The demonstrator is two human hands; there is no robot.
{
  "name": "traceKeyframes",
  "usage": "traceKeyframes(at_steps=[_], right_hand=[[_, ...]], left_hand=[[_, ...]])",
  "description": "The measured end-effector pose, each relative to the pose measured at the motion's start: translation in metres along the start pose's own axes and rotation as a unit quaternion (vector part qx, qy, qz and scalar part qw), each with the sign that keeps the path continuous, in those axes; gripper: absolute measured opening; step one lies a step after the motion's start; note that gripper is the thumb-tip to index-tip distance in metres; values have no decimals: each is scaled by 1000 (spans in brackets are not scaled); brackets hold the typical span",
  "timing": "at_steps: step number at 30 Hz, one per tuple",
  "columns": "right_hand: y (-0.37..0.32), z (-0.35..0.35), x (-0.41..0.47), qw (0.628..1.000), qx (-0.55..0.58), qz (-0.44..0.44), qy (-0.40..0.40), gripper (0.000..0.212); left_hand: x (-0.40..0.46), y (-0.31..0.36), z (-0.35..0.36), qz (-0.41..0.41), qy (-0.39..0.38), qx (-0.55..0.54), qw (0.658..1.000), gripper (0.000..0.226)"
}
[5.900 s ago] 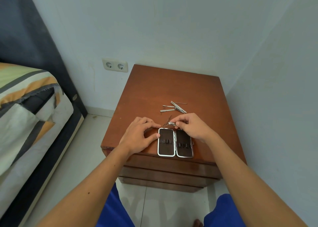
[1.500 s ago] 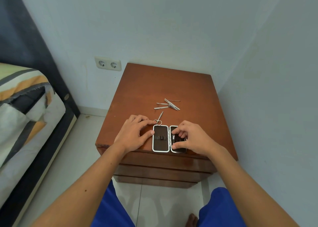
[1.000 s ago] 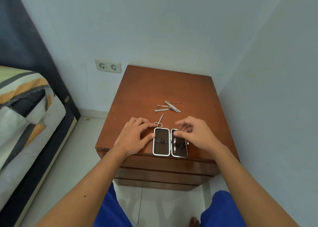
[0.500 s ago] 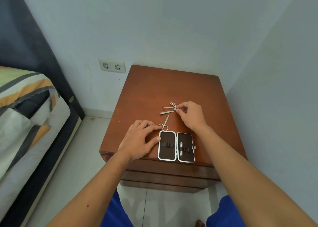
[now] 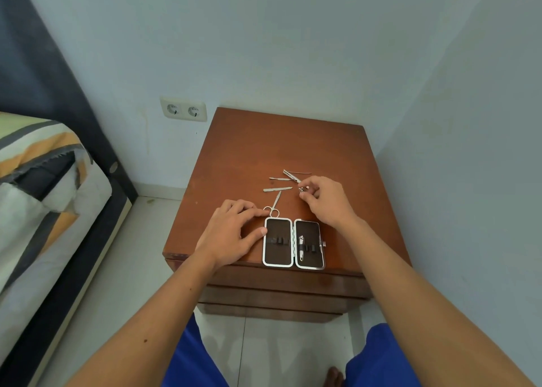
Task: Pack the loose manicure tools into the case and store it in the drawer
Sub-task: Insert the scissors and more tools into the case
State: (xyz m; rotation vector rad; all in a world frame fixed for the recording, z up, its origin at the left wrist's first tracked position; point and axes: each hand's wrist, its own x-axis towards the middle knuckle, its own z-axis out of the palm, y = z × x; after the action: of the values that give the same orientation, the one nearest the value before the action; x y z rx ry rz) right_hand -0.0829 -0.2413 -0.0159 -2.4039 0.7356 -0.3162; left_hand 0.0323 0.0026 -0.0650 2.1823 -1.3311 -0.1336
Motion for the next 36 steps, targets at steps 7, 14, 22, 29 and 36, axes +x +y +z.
traceKeyframes(at_steps=[7, 14, 22, 29, 36], right_hand=[[23, -15, -43, 977, 209, 21, -27, 16], [35, -15, -69, 973, 213, 16, -89, 17], [35, -15, -83, 983, 179, -4, -49, 18], [38, -12, -82, 988, 145, -13, -57, 18], [35, -20, -90, 996, 37, -63, -55, 17]], left_hand=[[-1, 1, -1, -2, 4, -10, 1000, 38], [-2, 3, -1, -13, 17, -28, 999, 35], [-3, 4, -2, -28, 24, -58, 998, 26], [-4, 3, -1, -11, 27, -52, 998, 29], [-4, 3, -1, -14, 24, -47, 999, 29]])
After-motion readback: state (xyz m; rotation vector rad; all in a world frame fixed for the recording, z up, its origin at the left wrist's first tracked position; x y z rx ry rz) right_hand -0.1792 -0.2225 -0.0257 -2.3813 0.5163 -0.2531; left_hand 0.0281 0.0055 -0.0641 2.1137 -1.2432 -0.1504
